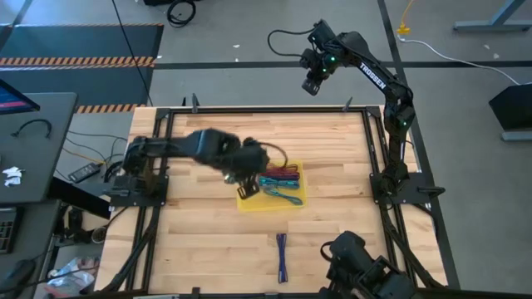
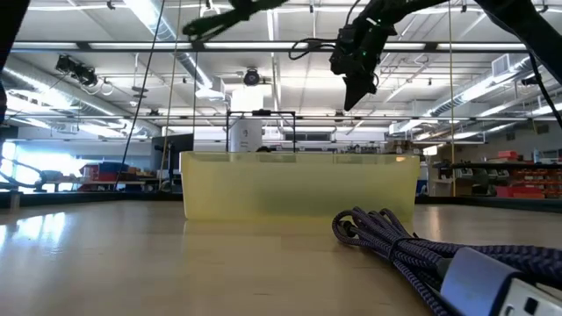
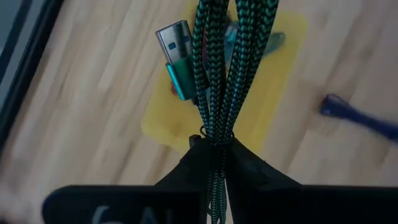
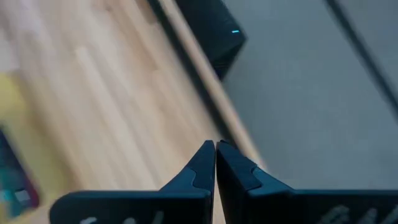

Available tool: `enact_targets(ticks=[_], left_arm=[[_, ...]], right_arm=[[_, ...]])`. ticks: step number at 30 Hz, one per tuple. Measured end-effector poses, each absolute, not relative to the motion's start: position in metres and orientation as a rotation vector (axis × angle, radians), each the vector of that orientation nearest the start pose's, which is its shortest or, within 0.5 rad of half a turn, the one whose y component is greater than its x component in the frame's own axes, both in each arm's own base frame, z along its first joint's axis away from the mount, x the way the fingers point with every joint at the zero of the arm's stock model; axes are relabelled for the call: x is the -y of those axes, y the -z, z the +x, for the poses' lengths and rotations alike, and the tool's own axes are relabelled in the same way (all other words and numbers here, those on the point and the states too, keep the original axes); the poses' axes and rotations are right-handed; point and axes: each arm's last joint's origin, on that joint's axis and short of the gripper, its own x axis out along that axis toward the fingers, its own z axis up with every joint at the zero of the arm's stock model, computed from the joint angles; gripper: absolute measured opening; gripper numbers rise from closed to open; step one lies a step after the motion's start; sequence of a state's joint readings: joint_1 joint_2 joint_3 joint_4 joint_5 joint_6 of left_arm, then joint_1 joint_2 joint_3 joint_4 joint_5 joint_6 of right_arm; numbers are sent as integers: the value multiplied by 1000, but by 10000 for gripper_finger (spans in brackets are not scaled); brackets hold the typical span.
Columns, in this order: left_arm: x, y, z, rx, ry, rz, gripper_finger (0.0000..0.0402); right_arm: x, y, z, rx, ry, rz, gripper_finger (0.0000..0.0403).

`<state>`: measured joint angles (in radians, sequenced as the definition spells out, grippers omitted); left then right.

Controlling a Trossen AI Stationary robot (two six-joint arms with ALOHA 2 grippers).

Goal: Pick and place USB-C Cables
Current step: Put the green charger cable into the yellow bin

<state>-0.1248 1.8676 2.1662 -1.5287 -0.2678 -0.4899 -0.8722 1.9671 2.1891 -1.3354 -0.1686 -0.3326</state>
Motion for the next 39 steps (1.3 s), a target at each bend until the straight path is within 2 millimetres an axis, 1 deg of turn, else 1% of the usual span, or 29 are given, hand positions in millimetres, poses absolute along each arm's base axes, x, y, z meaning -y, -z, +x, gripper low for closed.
enact_targets(ticks=[3,5,7,10,12,14,18,21,23,25,29,31,34,37,39], left_arm=[[10,-395,352,-1146,-284,-114,30],[-5,-394,356,-1147,-217,-74,30],[-17,-388,358,-1188,-175,-49,30],[-31,-381,357,-1258,-137,-7,30],[-37,-374,359,-1284,-113,25,30],[-43,-365,359,-1332,-86,44,30],[-53,-345,361,-1371,-29,59,30],[-59,-327,366,-1377,9,47,30],[-60,-314,372,-1344,18,36,30],[-60,-301,377,-1315,15,22,30],[-52,-279,389,-1232,13,-4,30],[-44,-272,396,-1174,42,-28,30],[-29,-268,403,-1104,100,-79,30],[-13,-266,408,-1062,126,-78,29],[-4,-262,408,-1065,129,-93,30]], right_arm=[[291,-374,254,-1035,399,346,19],[286,-380,254,-1000,367,373,13],[276,-390,253,-968,343,371,7],[256,-411,247,-921,326,315,5],[238,-431,236,-879,328,285,7],[215,-451,224,-825,330,280,9],[163,-489,194,-712,309,278,9],[123,-513,169,-615,286,276,9],[100,-525,152,-552,270,287,9],[81,-533,136,-498,266,303,9],[56,-544,106,-413,298,316,8],[48,-547,93,-380,336,317,8],[42,-550,79,-344,400,311,8],[38,-551,71,-324,442,300,8],[37,-551,69,-319,449,297,8]])
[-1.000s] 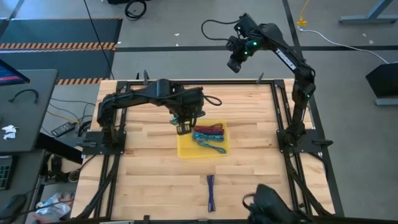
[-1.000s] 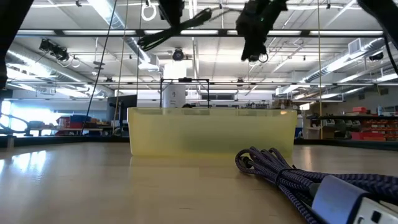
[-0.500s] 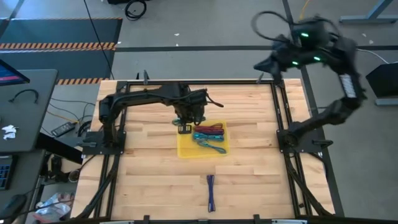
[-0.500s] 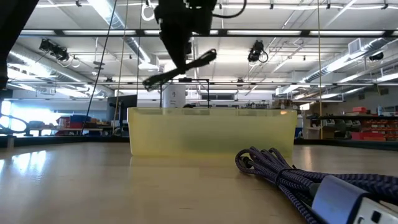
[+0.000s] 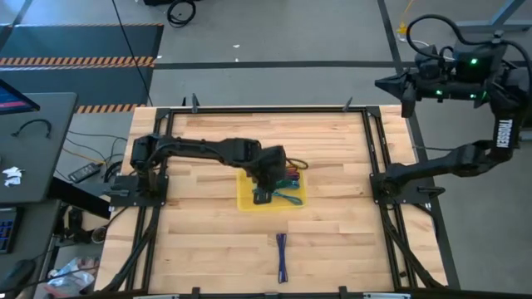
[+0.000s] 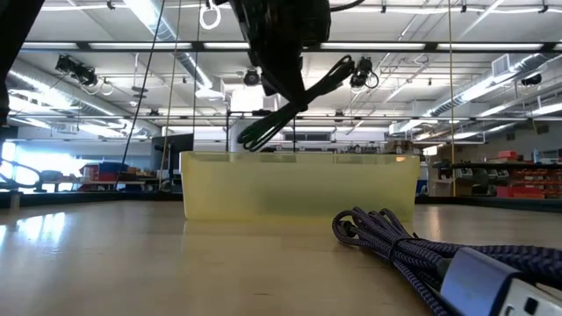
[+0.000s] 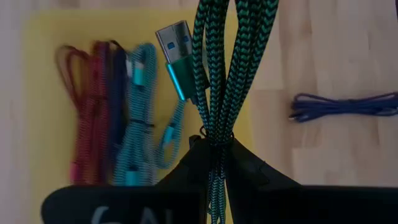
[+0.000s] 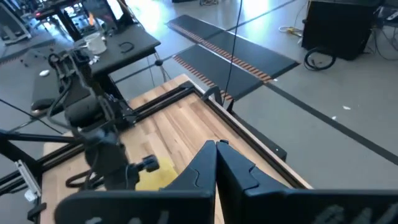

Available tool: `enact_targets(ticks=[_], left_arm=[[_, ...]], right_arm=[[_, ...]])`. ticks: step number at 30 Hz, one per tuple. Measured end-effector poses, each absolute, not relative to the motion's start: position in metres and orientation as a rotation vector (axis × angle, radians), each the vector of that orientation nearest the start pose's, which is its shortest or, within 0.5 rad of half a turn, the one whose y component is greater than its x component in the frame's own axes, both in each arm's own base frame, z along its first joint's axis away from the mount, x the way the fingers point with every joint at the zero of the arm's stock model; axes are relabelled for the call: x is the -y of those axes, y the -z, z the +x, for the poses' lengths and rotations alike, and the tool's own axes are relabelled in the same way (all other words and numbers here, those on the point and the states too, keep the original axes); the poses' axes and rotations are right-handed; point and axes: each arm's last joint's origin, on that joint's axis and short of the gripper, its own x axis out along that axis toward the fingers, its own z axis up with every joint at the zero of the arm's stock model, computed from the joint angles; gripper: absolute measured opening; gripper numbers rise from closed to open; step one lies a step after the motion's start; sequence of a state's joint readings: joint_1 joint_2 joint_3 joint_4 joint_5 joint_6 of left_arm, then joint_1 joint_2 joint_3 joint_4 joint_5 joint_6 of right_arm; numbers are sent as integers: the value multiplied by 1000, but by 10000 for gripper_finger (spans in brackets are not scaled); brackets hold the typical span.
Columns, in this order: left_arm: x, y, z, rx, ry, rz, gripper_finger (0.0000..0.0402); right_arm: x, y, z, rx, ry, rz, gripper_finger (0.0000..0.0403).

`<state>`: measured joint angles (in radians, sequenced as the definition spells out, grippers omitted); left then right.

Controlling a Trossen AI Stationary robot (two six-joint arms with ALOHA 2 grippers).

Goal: Pick and place USB-C Cables
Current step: Put the green charger cable into the yellow bin

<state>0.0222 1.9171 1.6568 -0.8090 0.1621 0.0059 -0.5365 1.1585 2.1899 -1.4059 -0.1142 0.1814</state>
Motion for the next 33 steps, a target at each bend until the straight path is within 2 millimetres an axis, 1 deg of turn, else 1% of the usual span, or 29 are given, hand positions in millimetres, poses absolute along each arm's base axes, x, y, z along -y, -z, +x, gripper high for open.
enact_targets(ticks=[4,11,12,16,20,22,24,29,33], left_arm=[[7,-250,409,-1101,119,-90,29],[7,-214,423,-1164,102,-115,29],[7,-212,425,-1157,109,-117,30],[2,-206,431,-1140,124,-109,29],[-8,-200,430,-1170,114,-96,30],[-12,-197,425,-1218,107,-102,29],[-15,-196,427,-1209,118,-81,30],[-12,-190,429,-1214,170,-74,29],[-2,-181,430,-1235,253,-43,29]], right_arm=[[37,-551,69,-320,450,298,9],[43,-549,80,-350,435,307,9],[44,-548,82,-357,433,307,9],[49,-547,89,-381,434,312,9],[53,-545,96,-401,431,308,9],[55,-544,100,-410,430,311,9],[57,-543,103,-419,429,309,9],[60,-542,108,-434,430,312,9],[61,-541,111,-441,431,314,9]])
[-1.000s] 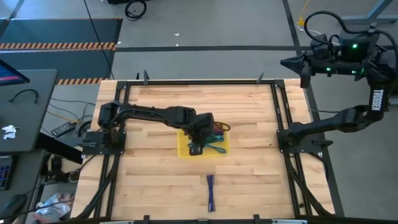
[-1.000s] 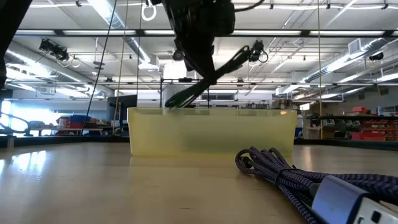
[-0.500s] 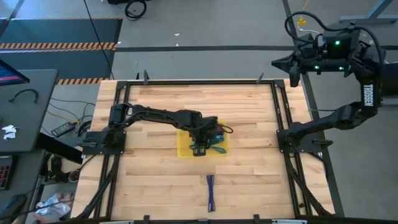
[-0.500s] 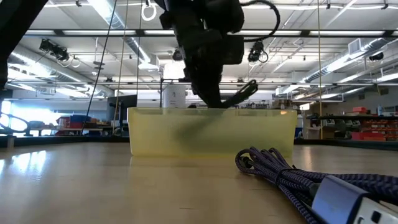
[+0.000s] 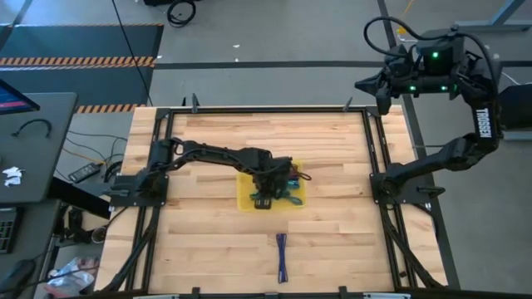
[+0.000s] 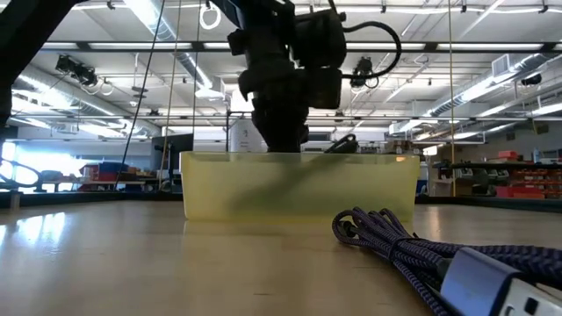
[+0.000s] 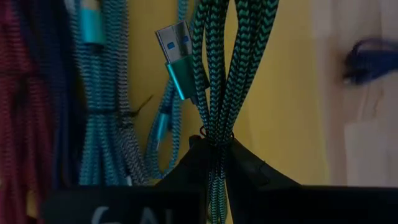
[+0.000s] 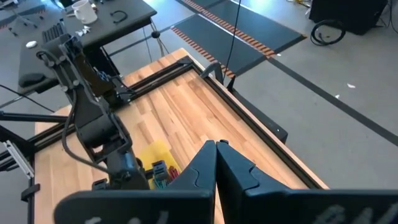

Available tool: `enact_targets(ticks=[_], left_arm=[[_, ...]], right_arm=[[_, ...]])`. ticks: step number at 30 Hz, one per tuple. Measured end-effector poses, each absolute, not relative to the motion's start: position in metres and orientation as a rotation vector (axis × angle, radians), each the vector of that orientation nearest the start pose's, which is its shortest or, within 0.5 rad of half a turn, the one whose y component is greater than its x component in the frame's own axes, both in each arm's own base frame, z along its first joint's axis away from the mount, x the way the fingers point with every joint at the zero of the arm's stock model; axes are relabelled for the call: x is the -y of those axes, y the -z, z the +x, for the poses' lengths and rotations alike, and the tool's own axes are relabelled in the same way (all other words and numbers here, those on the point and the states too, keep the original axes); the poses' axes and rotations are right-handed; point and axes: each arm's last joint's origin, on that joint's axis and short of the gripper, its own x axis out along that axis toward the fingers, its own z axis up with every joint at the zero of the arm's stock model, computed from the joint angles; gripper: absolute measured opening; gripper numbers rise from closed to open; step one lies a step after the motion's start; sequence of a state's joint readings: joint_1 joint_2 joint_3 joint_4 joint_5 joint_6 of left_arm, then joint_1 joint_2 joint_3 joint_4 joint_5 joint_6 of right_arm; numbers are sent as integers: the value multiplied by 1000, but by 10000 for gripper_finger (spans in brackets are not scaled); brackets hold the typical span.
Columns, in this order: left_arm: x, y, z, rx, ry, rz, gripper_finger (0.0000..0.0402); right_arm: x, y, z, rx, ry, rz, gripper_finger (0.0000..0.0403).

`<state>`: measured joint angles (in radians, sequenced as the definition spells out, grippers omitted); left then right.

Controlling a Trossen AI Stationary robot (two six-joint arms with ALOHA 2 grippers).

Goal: Pick and place USB-C Cables
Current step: Put the green charger cable into the yellow bin

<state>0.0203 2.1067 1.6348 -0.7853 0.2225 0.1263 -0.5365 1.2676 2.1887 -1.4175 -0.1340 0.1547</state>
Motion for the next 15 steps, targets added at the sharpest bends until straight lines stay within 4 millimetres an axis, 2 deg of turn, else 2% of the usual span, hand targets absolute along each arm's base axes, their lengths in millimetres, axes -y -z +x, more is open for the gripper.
enact_targets(ticks=[7,15], left_arm=[[7,-167,435,-1244,286,-22,29],[7,-157,441,-1214,293,-26,29]], right_arm=[[63,-540,113,-447,430,319,9],[63,-540,114,-447,418,328,10]])
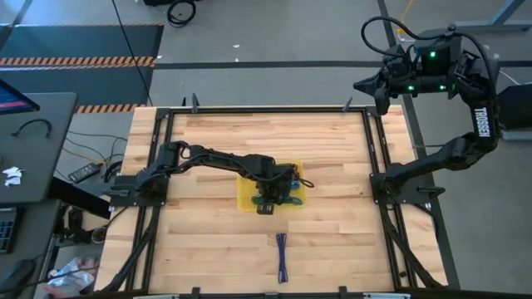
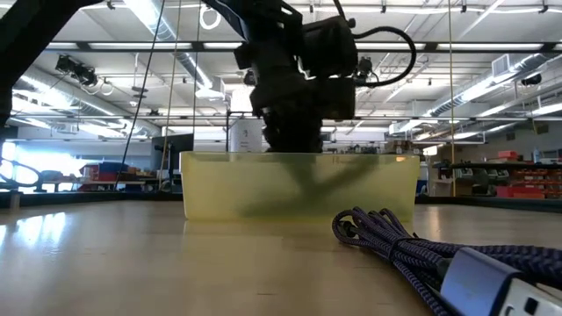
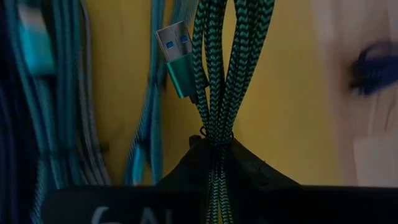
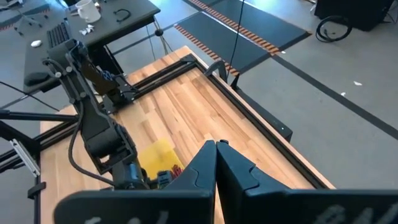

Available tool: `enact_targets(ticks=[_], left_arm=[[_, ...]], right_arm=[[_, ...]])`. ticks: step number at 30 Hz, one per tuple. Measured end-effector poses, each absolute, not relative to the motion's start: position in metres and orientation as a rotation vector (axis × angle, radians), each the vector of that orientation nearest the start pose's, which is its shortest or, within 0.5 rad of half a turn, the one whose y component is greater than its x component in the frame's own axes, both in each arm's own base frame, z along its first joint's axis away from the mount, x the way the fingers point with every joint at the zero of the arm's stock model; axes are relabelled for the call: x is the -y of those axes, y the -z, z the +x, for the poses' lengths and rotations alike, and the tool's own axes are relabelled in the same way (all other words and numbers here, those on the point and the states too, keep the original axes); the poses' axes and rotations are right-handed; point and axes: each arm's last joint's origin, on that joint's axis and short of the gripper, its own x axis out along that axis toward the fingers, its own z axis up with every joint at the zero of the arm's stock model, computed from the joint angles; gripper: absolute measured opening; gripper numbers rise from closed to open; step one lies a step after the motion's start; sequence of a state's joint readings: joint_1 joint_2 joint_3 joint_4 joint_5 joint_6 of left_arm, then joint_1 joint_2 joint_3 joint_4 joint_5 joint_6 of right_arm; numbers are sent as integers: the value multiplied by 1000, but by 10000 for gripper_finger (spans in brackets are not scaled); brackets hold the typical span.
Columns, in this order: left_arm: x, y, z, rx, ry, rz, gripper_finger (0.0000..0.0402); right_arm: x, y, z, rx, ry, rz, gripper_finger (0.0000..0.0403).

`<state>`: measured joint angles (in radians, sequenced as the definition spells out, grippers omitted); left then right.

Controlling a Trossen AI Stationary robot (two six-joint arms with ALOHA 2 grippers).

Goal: Pick and place USB-C Cables
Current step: Put the green charger cable into the yellow bin, then put the purple charger cable into the yellow bin

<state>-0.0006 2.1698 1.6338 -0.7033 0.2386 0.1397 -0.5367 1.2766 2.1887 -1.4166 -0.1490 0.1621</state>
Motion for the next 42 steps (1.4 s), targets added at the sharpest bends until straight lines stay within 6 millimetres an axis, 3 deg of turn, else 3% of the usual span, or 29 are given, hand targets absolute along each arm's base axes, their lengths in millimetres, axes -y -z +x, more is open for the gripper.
enact_targets(ticks=[15,22,26,30,34,40,42], left_arm=[[3,-158,446,-1173,269,-46,33],[2,-159,447,-1171,252,-68,141],[-3,-171,453,-1142,210,-114,176],[-13,-202,460,-1126,172,-145,186],[-23,-257,458,-1138,88,-113,180],[-27,-357,435,-1041,-154,46,161],[-27,-382,412,-958,-244,90,155]], right_arm=[[63,-540,114,-447,416,331,10],[63,-540,114,-446,410,333,10],[62,-540,114,-446,397,335,10],[62,-540,114,-446,381,337,10],[60,-539,114,-464,322,359,10],[55,-525,111,-604,249,429,10],[57,-521,116,-620,222,461,10]])
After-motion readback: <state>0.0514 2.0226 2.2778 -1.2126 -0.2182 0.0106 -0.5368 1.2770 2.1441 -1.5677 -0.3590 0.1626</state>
